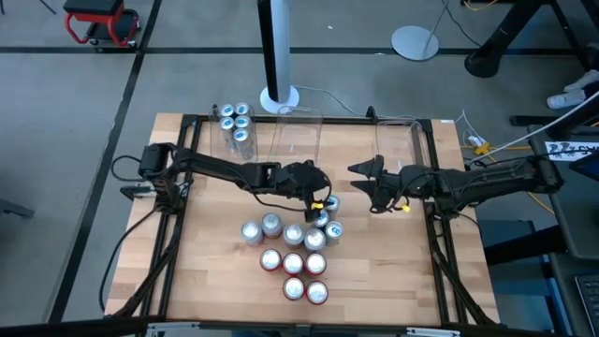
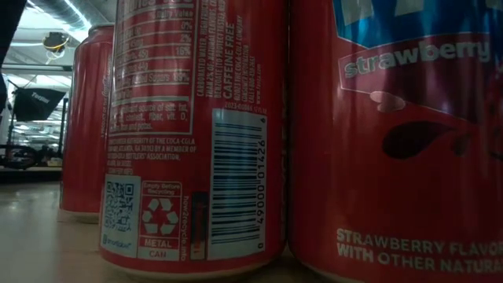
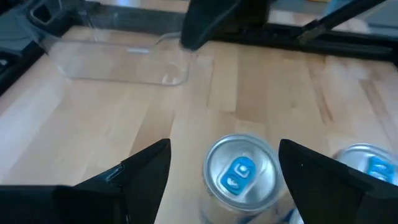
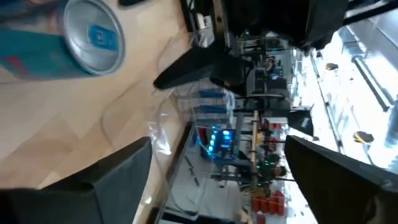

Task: Sort soda cans
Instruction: Put the blue soda can into the left transparent bin

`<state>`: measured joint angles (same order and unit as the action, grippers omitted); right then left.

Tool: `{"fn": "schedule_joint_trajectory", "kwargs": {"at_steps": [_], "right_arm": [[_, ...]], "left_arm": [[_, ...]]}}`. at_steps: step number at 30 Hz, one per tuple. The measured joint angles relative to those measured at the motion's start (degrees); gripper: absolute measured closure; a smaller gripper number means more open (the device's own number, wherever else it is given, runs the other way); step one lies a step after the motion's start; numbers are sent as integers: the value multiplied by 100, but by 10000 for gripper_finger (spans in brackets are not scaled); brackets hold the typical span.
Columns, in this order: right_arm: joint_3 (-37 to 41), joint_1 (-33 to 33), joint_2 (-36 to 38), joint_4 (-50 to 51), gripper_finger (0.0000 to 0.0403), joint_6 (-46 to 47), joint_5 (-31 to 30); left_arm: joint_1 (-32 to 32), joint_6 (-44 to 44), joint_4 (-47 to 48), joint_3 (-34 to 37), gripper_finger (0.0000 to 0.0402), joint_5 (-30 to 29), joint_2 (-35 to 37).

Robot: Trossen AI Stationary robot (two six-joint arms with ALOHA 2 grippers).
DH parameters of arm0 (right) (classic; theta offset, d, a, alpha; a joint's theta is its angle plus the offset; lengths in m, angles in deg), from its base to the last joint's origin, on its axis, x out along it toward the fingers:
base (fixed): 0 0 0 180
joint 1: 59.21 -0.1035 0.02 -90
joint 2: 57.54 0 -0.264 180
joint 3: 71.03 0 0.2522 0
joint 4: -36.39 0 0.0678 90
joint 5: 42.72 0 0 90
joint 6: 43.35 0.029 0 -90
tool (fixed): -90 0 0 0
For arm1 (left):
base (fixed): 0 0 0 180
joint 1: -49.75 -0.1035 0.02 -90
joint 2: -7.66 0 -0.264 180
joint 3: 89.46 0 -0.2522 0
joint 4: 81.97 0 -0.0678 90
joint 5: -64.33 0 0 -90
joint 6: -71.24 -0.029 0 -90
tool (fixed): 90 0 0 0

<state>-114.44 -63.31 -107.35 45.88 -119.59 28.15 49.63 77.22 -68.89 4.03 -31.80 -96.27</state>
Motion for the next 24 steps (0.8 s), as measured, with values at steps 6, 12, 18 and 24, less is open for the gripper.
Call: {"fn": "schedule_joint_trajectory", "kwargs": {"at_steps": [6, 12, 18, 24], "right_arm": [[-4, 0, 74, 1094, 36, 749, 420], [104, -2, 72, 1911, 36, 1526, 468], [344, -2, 30, 1754, 36, 1771, 684], [466, -2, -72, 1724, 36, 1892, 574]], "left_arm": [[0, 61, 517, -458, 114, 0, -390], [67, 82, 609, -722, 114, 0, -445], [100, 47, 687, -789, 114, 1, -508], [55, 134, 766, -782, 113, 14, -615]]}}
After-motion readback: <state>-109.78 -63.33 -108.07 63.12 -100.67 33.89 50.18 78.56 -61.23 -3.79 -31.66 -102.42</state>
